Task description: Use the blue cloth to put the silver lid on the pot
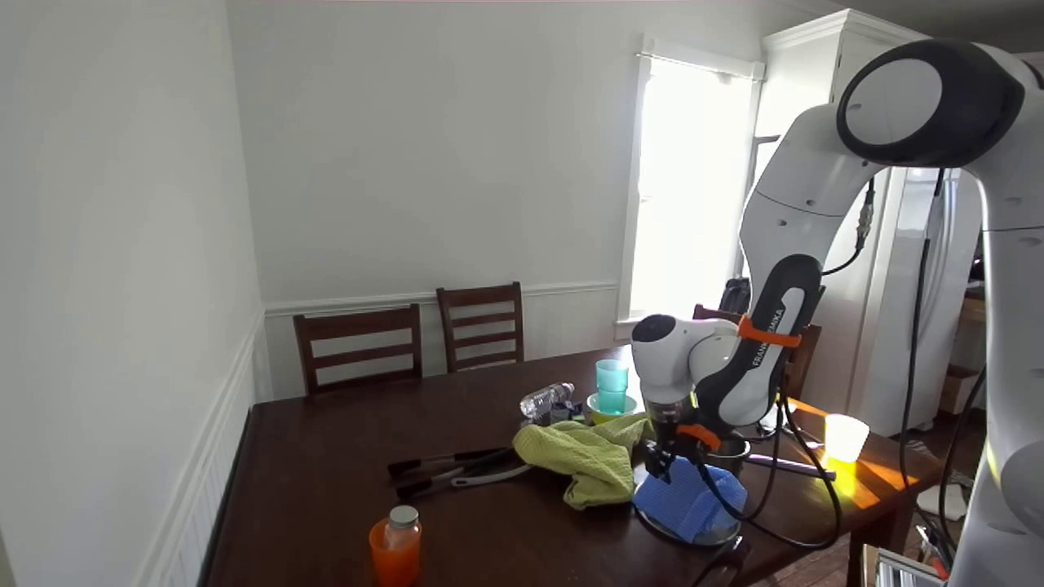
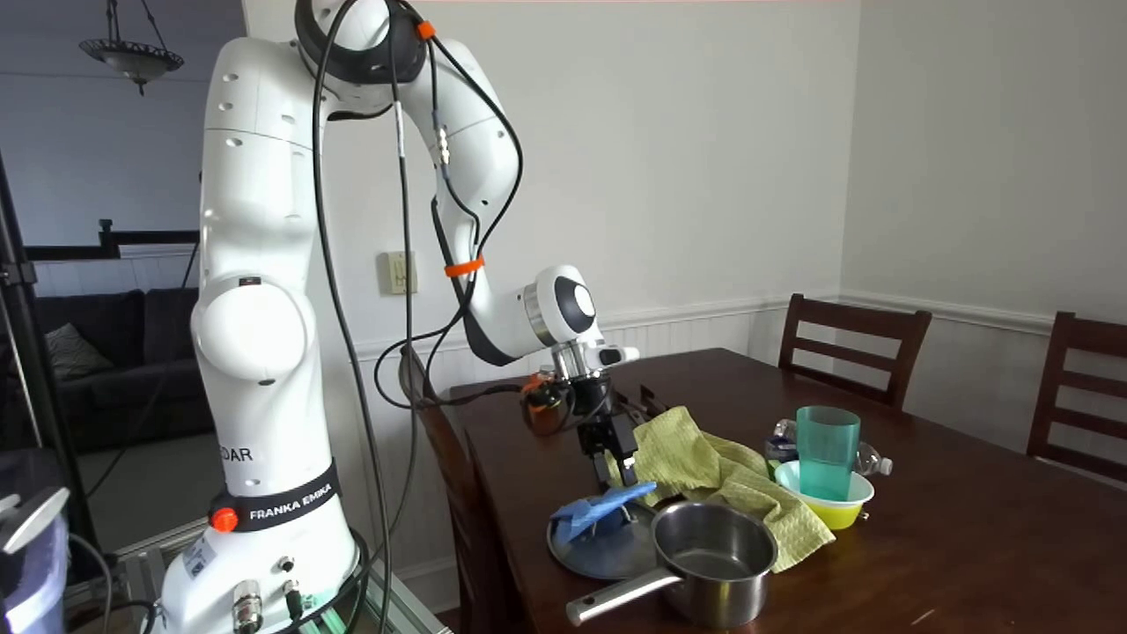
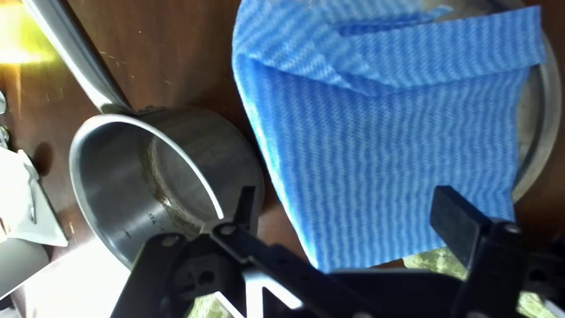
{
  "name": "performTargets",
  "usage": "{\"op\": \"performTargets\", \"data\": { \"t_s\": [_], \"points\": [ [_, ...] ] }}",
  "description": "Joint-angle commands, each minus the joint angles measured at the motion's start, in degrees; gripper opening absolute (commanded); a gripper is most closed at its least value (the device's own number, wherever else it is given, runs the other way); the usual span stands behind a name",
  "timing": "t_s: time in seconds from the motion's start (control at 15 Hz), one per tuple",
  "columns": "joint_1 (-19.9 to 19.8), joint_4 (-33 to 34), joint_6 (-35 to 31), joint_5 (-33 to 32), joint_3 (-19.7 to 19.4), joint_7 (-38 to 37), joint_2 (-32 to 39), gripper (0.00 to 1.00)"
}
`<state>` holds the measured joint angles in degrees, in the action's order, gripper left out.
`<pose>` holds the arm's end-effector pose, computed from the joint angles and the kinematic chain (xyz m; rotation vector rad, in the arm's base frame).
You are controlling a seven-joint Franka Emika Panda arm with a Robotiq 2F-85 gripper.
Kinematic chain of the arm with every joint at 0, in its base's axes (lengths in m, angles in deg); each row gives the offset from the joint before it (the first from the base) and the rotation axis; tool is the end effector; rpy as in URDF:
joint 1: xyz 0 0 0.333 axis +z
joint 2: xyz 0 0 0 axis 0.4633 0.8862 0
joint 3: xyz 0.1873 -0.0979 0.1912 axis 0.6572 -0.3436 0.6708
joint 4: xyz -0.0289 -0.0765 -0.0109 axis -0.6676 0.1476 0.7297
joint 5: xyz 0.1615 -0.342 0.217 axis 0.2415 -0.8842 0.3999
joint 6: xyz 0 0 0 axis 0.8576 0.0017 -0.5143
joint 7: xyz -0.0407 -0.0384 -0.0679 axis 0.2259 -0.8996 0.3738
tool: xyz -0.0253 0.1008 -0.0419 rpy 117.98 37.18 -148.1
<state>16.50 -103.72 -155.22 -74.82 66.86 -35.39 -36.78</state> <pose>0.4100 -0.1652 0.1091 2.6473 -0.5342 0.0263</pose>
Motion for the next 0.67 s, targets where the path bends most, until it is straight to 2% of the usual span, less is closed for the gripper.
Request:
{"op": "performTargets", "data": {
  "t_s": [0.0,0.27,0.53,0.6],
  "points": [
    [-0.28,-0.78,-2.49,6.8,0.23,5.11,1.29,1.0],
    [0.58,0.02,-2.3,11.1,-0.6,9.72,4.0,1.0],
    [1.41,0.94,-3.66,11.37,-1.85,9.3,6.67,1.0],
    [1.52,1.18,-4.59,11.35,-2.21,9.08,7.47,0.83]
  ]
}}
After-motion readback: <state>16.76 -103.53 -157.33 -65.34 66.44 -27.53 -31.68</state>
